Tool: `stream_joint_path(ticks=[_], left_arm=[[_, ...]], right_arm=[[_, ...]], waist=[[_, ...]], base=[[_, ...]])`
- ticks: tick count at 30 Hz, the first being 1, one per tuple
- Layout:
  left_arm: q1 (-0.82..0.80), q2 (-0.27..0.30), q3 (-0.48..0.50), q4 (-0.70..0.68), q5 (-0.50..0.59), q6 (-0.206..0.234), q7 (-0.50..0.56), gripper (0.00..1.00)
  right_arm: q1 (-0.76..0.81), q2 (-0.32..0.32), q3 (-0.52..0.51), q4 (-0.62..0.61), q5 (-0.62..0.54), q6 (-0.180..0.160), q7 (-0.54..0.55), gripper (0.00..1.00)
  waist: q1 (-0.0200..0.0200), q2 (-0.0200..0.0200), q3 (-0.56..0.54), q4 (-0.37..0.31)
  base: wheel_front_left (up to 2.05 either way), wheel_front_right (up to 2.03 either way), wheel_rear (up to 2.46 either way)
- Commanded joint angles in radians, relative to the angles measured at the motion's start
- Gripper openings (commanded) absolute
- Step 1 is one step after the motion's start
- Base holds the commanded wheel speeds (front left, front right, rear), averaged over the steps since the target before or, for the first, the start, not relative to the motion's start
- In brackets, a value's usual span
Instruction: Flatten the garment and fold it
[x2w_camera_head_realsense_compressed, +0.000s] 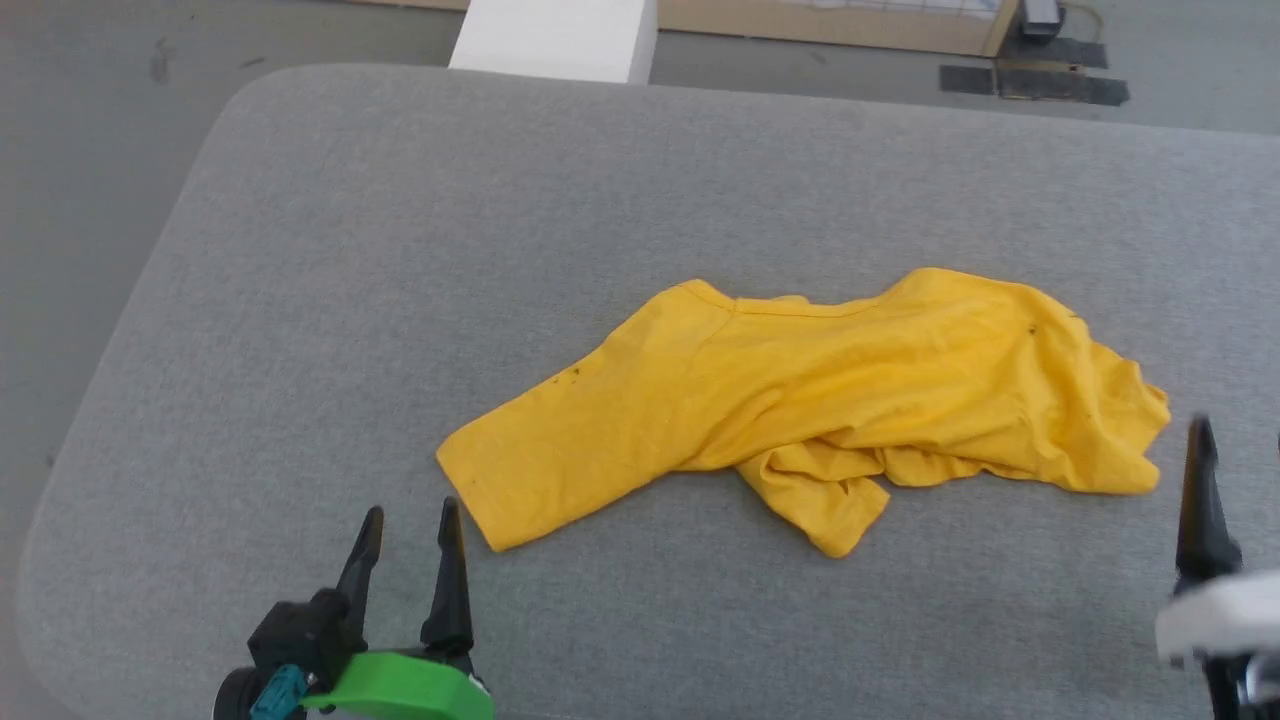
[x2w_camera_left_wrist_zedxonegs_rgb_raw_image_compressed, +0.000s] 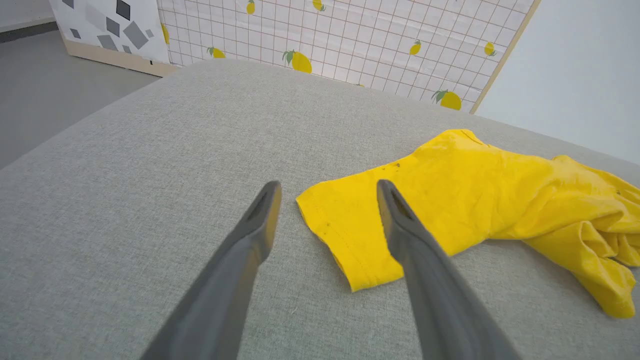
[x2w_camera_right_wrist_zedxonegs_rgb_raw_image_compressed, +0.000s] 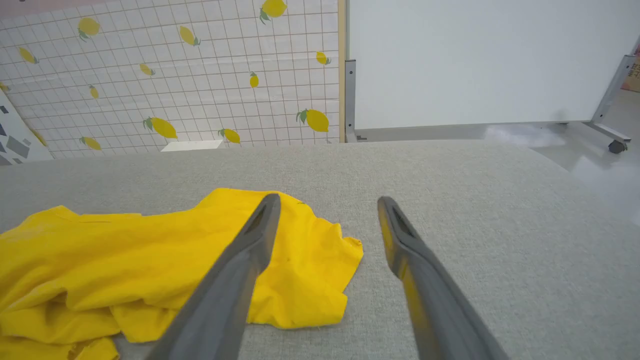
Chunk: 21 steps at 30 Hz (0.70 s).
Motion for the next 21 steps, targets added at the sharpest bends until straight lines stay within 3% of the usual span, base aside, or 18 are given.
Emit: stream_joint_path(ticks=[1, 5, 9, 21], left_arm=[[0.016, 0.001, 0.007, -0.006, 0.005, 0.004, -0.005, 1.0], [0.006, 0.018, 0.011, -0.001, 0.017, 0.008, 0.005, 1.0], [-0.094, 0.08, -0.009, 0.013, 0.061, -0.003, 0.112, 1.0], [-0.34, 0.192, -0.062, 0.175, 0.055, -0.078, 0.594, 1.0]], right_arm=[[0.035, 0.001, 0.004, -0.009, 0.033, -0.002, -0.017, 1.0], [0.099, 0.001, 0.019, -0.022, 0.102, -0.002, -0.046, 1.0], [0.106, 0.001, 0.031, -0.032, 0.113, -0.002, -0.056, 1.0], [0.068, 0.001, 0.052, -0.055, 0.112, -0.002, -0.04, 1.0]], waist=[[0.0, 0.0, -0.013, -0.018], [0.0, 0.0, -0.014, -0.039], [0.0, 0.0, 0.006, -0.051], [0.0, 0.0, 0.108, -0.079]], base=[[0.0, 0.0, 0.0], [0.0, 0.0, 0.0], [0.0, 0.0, 0.0], [0.0, 0.0, 0.0]])
